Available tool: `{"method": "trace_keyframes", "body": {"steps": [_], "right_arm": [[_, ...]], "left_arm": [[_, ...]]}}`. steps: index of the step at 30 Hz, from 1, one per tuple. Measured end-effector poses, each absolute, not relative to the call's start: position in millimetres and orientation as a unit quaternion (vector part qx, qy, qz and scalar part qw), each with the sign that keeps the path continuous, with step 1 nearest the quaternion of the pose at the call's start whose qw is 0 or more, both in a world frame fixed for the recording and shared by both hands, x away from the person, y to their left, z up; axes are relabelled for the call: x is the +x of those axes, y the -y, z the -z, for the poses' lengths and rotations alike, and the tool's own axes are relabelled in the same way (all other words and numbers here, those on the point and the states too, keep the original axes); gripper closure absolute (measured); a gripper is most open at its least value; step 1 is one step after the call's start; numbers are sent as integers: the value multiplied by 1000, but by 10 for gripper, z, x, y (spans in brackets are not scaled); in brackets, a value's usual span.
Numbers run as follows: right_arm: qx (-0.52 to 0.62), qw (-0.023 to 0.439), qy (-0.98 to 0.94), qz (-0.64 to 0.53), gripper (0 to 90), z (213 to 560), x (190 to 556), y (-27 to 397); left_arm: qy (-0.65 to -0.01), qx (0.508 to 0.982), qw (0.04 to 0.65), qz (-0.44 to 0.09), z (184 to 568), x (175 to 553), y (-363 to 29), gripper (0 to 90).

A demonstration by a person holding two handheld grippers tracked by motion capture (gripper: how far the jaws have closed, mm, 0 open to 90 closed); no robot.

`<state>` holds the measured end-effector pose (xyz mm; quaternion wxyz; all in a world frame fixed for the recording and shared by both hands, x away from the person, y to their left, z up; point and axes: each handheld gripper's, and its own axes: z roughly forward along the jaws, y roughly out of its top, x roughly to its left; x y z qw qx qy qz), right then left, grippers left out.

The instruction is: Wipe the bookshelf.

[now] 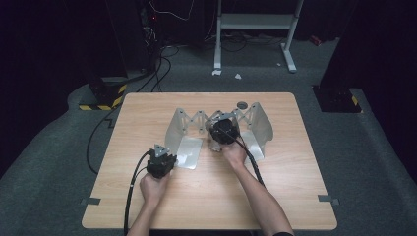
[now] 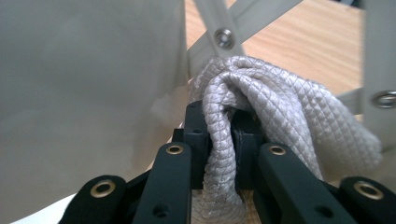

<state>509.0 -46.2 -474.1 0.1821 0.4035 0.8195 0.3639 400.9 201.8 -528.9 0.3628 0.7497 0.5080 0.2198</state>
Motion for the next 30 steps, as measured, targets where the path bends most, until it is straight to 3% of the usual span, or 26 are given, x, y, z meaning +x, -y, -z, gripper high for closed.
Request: {"method": "trace_keyframes", "body": {"steps": [10, 30], "right_arm": [[384, 172, -821, -386, 803, 4618, 5037, 357], [342, 197, -814, -426, 803, 4152, 4916, 397]], "left_arm": [[-511, 748, 364, -218, 5291, 4014, -2023, 817], [-512, 747, 367, -215, 5292, 4020, -2033, 813]]}}
